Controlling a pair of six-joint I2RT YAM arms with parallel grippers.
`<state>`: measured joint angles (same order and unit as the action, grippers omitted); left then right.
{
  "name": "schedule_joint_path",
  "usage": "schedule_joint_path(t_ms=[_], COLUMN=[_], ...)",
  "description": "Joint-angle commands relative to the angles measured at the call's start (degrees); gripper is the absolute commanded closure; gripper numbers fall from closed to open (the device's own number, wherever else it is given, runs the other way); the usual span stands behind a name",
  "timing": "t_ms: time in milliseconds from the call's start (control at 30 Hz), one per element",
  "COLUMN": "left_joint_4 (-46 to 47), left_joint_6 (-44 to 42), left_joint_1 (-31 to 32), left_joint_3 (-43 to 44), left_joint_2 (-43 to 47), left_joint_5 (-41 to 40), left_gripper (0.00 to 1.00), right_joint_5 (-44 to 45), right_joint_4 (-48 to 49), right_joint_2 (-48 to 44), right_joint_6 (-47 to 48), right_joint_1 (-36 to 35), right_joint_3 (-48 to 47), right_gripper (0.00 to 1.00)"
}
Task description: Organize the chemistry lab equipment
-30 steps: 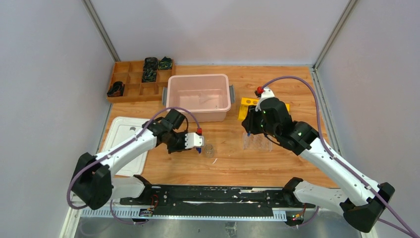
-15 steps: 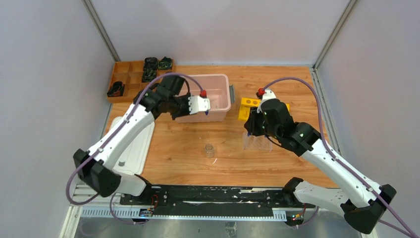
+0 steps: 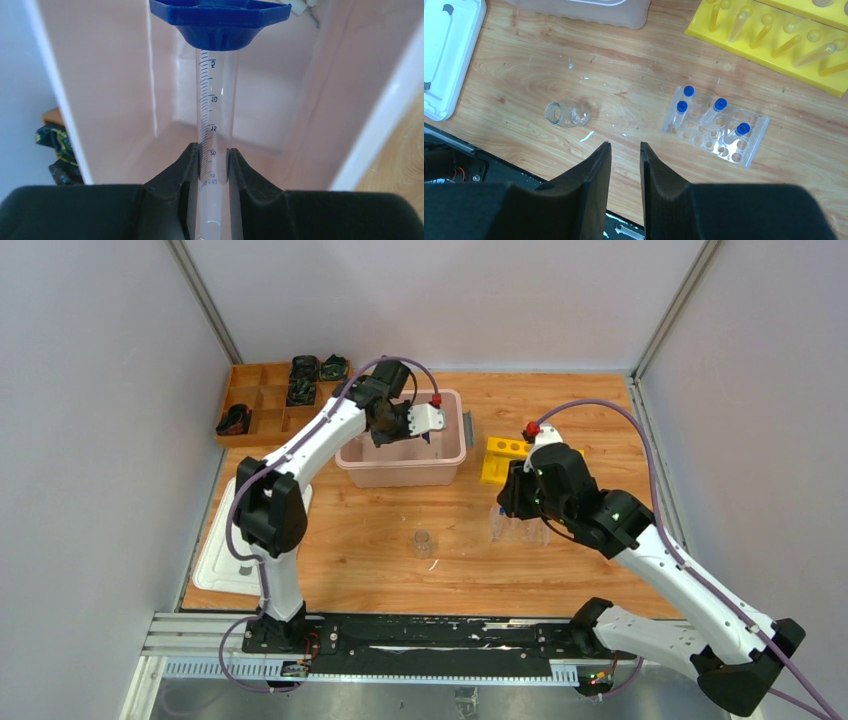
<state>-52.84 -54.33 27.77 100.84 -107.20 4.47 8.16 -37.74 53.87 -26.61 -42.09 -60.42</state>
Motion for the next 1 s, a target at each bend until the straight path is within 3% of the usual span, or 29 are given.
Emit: schedule_joint_path(t_ms=[0,467,733,967], left_joint_4=[5.01,10.83,11.31,11.43], left_joint_6=[-1.36,2.78,3.51,5.50], left_joint_1=[-0.01,0.00,0.00,-0.50], left_joint_3=[-1.47,-12.99,-13.30,-7.78], left_joint_2=[-2.45,-3.74,-2.09,-0.82], left_joint_5=[-2.73,1.99,2.33,0.53], left_gripper=[1.00,0.99,0.45,0.30], right_joint_5=[0.27,-1.53,-0.56,-0.52], right_joint_4=[-1.45,2.40,5.77,9.23], right_joint_2=[0.36,3.57,7.68,14.21], right_joint_6=[-0.48,-3.05,-5.17,-5.98], right_joint_1=[0.50,-2.61,-8.55,-13.07], right_joint_3=[-1.30,1.62,2.18,1.96], right_gripper=[0.67,0.59,0.57,0.57])
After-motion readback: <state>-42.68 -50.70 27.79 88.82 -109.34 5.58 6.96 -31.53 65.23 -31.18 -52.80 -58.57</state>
